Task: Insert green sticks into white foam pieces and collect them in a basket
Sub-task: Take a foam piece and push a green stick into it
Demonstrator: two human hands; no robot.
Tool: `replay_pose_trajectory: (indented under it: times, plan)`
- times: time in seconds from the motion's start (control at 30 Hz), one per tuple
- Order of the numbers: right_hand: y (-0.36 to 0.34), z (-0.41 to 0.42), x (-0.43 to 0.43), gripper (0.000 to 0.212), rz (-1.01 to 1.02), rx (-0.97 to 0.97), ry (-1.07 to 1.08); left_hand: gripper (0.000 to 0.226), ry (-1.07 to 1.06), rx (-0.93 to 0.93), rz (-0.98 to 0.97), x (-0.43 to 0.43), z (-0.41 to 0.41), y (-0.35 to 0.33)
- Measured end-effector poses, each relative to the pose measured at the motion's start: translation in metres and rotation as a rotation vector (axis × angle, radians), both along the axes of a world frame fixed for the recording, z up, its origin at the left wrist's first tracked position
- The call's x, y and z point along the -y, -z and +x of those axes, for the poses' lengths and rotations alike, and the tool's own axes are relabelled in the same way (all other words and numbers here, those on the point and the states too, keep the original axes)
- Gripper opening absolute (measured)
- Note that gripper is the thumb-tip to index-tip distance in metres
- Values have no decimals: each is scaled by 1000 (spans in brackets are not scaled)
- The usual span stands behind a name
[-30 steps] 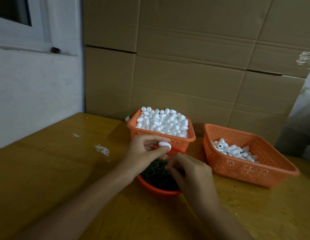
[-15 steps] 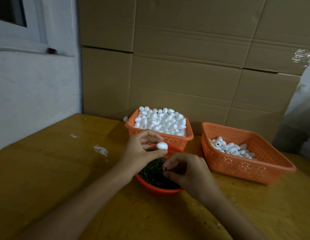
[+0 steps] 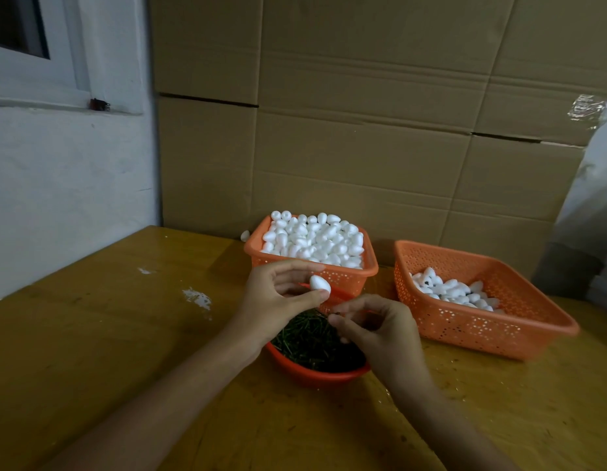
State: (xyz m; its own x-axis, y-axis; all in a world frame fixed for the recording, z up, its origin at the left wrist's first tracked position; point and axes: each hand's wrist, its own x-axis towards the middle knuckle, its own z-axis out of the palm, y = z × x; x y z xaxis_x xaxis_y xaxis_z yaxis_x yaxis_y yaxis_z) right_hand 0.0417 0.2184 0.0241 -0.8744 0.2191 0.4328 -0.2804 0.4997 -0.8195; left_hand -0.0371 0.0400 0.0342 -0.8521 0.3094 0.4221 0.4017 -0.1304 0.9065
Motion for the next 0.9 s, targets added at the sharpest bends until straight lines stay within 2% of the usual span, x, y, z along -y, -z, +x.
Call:
replay_pose_trajectory:
  times: [0.1,0.23,0.9]
  plan:
    - [11,0,10,19,265,-79,39,32,3,9,22,0,0,0]
    - [14,1,15,20,358,-133,48,26,6,32,37,0,-1,0]
    - [12,0,12,19,401,-106,11,35,8,-22,88,-2,2,0]
